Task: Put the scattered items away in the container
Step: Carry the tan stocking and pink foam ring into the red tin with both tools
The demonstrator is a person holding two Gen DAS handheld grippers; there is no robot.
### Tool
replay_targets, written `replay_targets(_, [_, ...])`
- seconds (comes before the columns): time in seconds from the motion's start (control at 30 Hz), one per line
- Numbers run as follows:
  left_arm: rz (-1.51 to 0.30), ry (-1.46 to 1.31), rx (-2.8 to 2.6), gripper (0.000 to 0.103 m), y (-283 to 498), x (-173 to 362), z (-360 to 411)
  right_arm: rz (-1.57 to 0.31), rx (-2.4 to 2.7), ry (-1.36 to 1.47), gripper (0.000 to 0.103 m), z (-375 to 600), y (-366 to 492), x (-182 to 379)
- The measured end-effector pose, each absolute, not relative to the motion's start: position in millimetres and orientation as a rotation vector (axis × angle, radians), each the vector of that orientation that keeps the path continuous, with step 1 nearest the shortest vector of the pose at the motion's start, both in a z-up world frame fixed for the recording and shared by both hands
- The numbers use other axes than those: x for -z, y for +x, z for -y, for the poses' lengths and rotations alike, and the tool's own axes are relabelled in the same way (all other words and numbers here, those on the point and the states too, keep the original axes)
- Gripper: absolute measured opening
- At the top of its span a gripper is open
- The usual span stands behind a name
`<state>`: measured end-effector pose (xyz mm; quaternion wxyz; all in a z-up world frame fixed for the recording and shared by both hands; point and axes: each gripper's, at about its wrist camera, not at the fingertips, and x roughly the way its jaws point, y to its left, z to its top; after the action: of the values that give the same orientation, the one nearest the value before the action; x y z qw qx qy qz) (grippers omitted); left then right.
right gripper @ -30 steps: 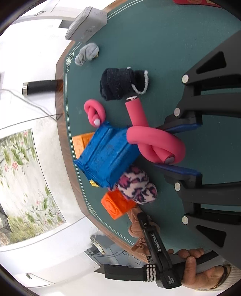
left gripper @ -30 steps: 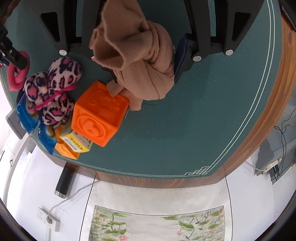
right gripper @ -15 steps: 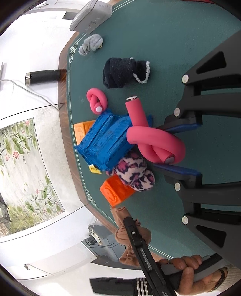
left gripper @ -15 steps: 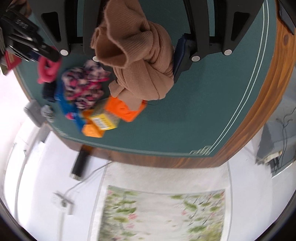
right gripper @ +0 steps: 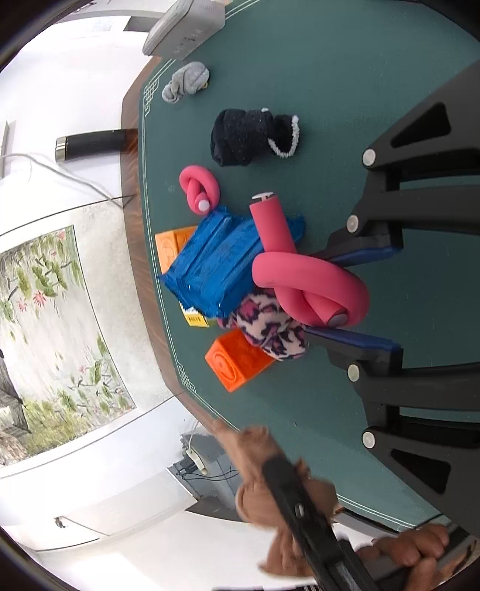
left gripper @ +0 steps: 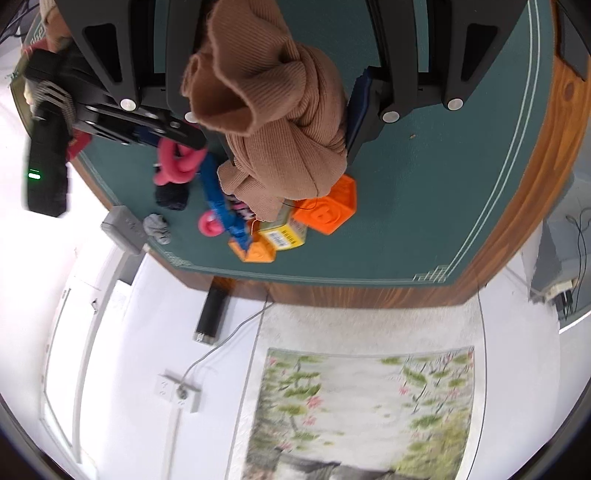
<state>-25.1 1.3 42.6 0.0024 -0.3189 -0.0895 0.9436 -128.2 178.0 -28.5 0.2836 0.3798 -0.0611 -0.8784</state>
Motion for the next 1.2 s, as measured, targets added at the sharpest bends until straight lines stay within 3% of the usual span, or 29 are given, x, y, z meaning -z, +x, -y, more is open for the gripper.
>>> replay_targets(0.27, [0.197,-0.928,-2.932,0.053,-9.1,-59.5,-36.4,0.251,2.435,0.972,0.035,-203.3,-122.4,13.5])
replay_targets(0.7, [0.138,-0.903,-2.851,0.053,-1.7,-61.4,-91.8,0.124,2.41,0.931,0.035,-235.2,-91.6,-16.6])
replay_targets(1.2, [0.086,-0.908,-2.578,0.053,-11.9,-52.3,-224.8,0.159,2.662,0.972,0.035,-386.6,-54.5,-44.2])
